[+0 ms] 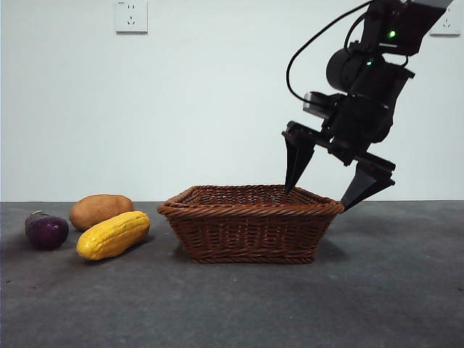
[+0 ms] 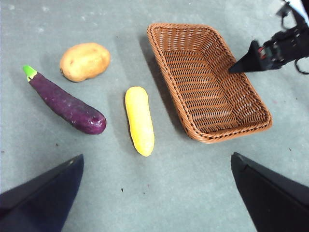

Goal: Help me put the vegetables on the table into the basket

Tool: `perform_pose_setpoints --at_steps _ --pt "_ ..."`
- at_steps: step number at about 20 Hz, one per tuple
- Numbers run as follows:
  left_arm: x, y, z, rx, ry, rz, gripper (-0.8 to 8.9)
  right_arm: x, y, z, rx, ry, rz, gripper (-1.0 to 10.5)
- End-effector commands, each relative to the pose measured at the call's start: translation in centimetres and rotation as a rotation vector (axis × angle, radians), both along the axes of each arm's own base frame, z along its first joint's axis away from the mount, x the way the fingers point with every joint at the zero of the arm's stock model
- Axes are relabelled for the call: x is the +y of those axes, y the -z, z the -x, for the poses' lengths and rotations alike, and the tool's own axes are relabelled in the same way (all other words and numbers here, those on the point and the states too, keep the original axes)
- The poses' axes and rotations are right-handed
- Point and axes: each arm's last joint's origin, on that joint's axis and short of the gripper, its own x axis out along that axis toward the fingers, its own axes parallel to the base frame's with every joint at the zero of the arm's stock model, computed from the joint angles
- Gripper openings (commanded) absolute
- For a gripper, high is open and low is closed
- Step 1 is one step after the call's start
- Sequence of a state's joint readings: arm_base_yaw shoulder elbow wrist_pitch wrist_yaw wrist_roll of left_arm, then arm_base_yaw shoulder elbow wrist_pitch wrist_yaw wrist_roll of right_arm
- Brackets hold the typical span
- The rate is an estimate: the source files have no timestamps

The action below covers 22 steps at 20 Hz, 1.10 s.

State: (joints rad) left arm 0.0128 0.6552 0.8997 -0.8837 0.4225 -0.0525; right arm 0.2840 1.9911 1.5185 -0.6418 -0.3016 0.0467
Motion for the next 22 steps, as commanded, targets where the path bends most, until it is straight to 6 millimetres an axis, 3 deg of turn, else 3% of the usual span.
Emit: perform_pose_setpoints --at_steps 1,3,7,9,12,18,20,22 --pt "0.0 -0.1 -0.2 -0.015 0.010 -0.008 5.73 0.6 1.0 -0.2 0.017 0.005 0.005 5.0" --pt "0.0 0.0 -0.5 -0.004 0.011 -0.007 5.69 1.3 1.5 -0.1 0.025 -0.006 0.015 4.2" --pt "0.0 0.2 -0.8 0.013 0.011 -0.007 5.69 2.1 1.5 -0.1 0.002 -0.002 0.028 0.8" --pt "0.0 0.2 -0.8 0.013 0.011 -0.007 5.69 2.1 1.5 -0.1 0.005 0.019 0.017 0.8" --pt "0.0 0.2 -0.8 0.012 0.013 -0.010 5.69 2.1 1.5 -0.1 0.002 0.028 0.036 -0.1" --pt "0.0 0.3 -0.9 0.012 0.020 -0.021 5.69 2.2 1.0 -0.4 -0.018 0.068 -0.003 -0.1" --pt "0.0 0.3 -1.1 0.023 0.020 -0.020 5.69 2.1 -0.5 0.0 -0.045 0.063 -0.027 -0.1" --pt "0.0 0.5 -1.4 0.038 0.021 -0.020 5.69 1.8 -3.3 1.0 -0.093 0.061 -0.045 -0.1"
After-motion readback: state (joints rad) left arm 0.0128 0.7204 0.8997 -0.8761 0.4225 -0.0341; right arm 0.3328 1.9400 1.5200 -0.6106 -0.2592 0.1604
